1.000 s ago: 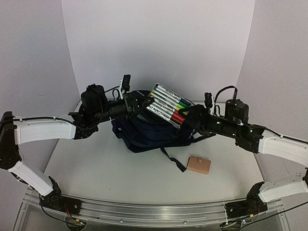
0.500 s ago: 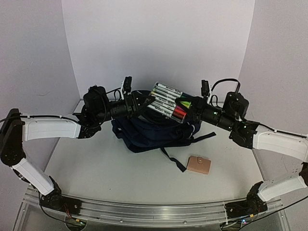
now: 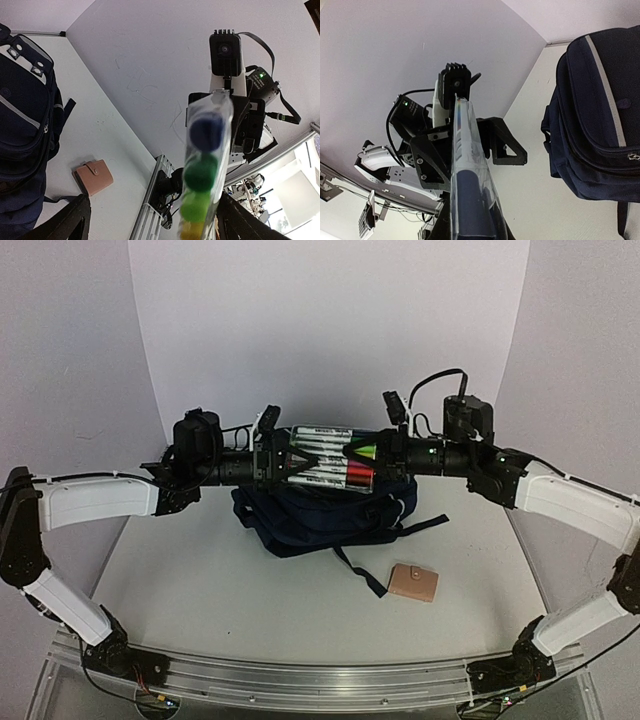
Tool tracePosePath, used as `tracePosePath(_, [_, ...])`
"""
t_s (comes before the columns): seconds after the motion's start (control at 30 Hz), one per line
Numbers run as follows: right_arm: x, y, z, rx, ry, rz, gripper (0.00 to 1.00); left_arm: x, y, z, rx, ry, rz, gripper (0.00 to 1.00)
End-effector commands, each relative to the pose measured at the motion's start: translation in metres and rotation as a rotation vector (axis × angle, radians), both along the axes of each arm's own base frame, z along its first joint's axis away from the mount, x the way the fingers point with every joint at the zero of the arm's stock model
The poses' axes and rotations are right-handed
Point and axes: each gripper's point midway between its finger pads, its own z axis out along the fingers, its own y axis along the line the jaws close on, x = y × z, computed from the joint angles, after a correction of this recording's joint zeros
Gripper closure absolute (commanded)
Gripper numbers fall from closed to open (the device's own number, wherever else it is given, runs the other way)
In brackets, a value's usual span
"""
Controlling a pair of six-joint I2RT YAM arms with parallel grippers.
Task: Pack the student bag
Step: Pick up the stationery from the center of the board.
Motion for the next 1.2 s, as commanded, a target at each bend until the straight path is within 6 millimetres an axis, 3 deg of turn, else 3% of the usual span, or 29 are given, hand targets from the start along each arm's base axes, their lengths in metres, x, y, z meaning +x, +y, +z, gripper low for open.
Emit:
tracePosePath(0.0, [-0.021, 0.011, 0.006, -0.014, -0.024, 0.157, 1.0, -0.02, 0.005, 0.033, -0.032, -0.098, -0.076, 0.14])
tracePosePath(0.17, [-0.021, 0.014, -0.002, -0.035, -0.016, 0.169, 1.0, -0.024, 0.009, 0.036, -0.036, -0.103, -0.081, 0.31])
tracePosePath(0.47, [-0.015, 0.011, -0.006, -0.058, -0.039, 0.132, 1.0, -0.027, 0.009, 0.027, -0.032, -0.068, -0.096, 0.77])
tracePosePath(0.5, [-0.014, 0.009, -0.006, -0.063, -0.045, 0.122, 0.97, -0.025, 0.01, 0.025, -0.029, -0.063, -0.085, 0.82])
tracePosePath(0.6, [-0.006, 0.003, -0.008, -0.095, -0.073, 0.06, 0.75, -0.018, 0.02, 0.021, -0.015, -0.036, -0.02, 0.95])
tracePosePath(0.67, [-0.001, -0.003, -0.01, -0.13, -0.1, 0.013, 0.64, -0.011, 0.033, 0.019, -0.002, -0.022, 0.053, 0.99])
tracePosePath(0.77, [0.008, -0.013, -0.011, -0.184, -0.164, -0.054, 0.36, 0.006, 0.059, 0.019, 0.029, 0.01, 0.164, 1.0])
tracePosePath(0.87, [0.016, -0.02, -0.016, -0.272, -0.223, -0.112, 0.19, 0.027, 0.096, 0.017, 0.076, 0.069, 0.306, 1.0])
tracePosePath(1.03, [0.038, -0.023, -0.032, -0.527, -0.362, -0.277, 0.1, 0.052, 0.156, 0.016, 0.103, 0.142, 0.462, 1.0])
tracePosePath(1.17, [0.05, -0.006, -0.043, -0.706, -0.458, -0.356, 0.07, 0.068, 0.196, 0.008, 0.121, 0.219, 0.563, 1.0])
